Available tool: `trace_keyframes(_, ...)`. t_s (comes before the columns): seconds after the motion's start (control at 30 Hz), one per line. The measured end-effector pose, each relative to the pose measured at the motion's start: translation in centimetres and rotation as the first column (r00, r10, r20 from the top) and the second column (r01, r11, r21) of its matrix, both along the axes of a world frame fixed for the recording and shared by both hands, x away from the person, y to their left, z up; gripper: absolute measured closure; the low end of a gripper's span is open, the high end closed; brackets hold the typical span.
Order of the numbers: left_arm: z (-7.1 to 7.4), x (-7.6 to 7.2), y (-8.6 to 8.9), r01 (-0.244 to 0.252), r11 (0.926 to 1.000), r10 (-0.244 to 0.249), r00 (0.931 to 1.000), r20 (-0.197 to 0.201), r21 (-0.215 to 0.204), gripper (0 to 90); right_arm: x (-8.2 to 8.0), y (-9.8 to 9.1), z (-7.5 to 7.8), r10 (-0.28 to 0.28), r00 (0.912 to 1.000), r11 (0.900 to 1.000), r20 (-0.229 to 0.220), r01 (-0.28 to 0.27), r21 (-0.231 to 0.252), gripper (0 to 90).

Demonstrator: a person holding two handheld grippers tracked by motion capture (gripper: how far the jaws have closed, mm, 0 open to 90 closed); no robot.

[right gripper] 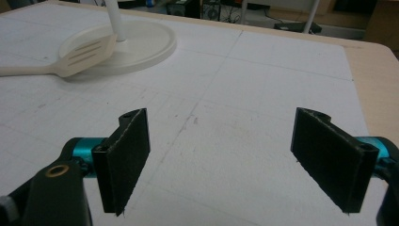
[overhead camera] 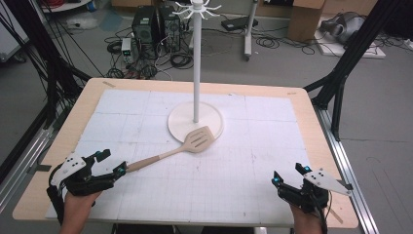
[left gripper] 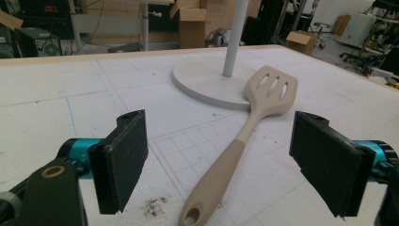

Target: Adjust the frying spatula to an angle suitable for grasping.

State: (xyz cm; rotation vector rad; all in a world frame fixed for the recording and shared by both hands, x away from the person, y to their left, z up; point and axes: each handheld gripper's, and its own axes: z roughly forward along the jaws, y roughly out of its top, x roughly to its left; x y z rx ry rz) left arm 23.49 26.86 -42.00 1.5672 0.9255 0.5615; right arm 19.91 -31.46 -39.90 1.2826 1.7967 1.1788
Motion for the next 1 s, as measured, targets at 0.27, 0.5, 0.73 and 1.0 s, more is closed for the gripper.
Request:
trace_keyframes(0.27,-0.2,0.3,0.2,-0.007,1.0000,0.007,0.9999,-0.010,0.002,25.0,0.0,-0.2,-0.1,0.000,1.0000,1.0000,0.002,0.000,0.003,19.0)
trace_keyframes(0.5,-0.8,0.7,-0.5,0.069,0.9892,-0.056,0.9932,-0.102,0.129,56.3,-0.1,-0.1,0.0,-0.006,1.0000,1.0000,0.005,0.006,-0.002,20.5)
trace_keyframes(0.73,-1.4,1.2,-0.5,0.085,0.9856,-0.059,0.9833,-0.172,0.146,77.0,0.0,0.4,-0.1,0.003,1.0000,0.9998,-0.007,-0.003,-0.020,22.5)
trace_keyframes(1.0,-2.2,1.7,-1.3,0.107,0.9701,-0.046,0.9627,-0.267,0.218,85.8,-0.1,0.6,0.0,0.000,1.0000,0.9996,-0.003,0.000,-0.028,22.7)
